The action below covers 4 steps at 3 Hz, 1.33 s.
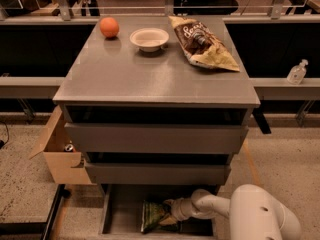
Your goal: Pick green jalapeno chip bag from bottom drawer and place on counter
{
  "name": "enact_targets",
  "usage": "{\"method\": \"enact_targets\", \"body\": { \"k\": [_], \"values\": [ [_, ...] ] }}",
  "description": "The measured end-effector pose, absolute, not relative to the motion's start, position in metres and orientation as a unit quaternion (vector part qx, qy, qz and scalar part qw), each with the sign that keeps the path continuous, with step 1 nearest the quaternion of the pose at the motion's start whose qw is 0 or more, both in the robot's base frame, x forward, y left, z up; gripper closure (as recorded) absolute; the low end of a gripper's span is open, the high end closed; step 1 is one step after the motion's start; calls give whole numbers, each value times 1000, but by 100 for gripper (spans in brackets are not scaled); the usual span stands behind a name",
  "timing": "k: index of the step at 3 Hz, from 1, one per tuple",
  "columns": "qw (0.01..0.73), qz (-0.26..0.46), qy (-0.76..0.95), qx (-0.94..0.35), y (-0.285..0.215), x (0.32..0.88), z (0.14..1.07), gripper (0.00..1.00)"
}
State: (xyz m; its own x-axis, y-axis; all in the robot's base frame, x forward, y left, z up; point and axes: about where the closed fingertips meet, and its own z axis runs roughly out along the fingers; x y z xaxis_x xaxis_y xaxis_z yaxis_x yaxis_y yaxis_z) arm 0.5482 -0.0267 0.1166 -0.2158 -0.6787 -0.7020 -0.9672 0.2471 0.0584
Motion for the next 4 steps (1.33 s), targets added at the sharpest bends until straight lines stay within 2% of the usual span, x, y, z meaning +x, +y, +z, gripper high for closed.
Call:
{"method": "enact_targets", "body": {
  "k": [2, 3, 4],
  "values": [
    [318, 270, 706, -573, -26, 537, 163, 87],
    [342, 279, 683, -582, -28, 524, 203, 100],
    [364, 287, 662, -589, -35, 514, 237, 100]
  ]
}}
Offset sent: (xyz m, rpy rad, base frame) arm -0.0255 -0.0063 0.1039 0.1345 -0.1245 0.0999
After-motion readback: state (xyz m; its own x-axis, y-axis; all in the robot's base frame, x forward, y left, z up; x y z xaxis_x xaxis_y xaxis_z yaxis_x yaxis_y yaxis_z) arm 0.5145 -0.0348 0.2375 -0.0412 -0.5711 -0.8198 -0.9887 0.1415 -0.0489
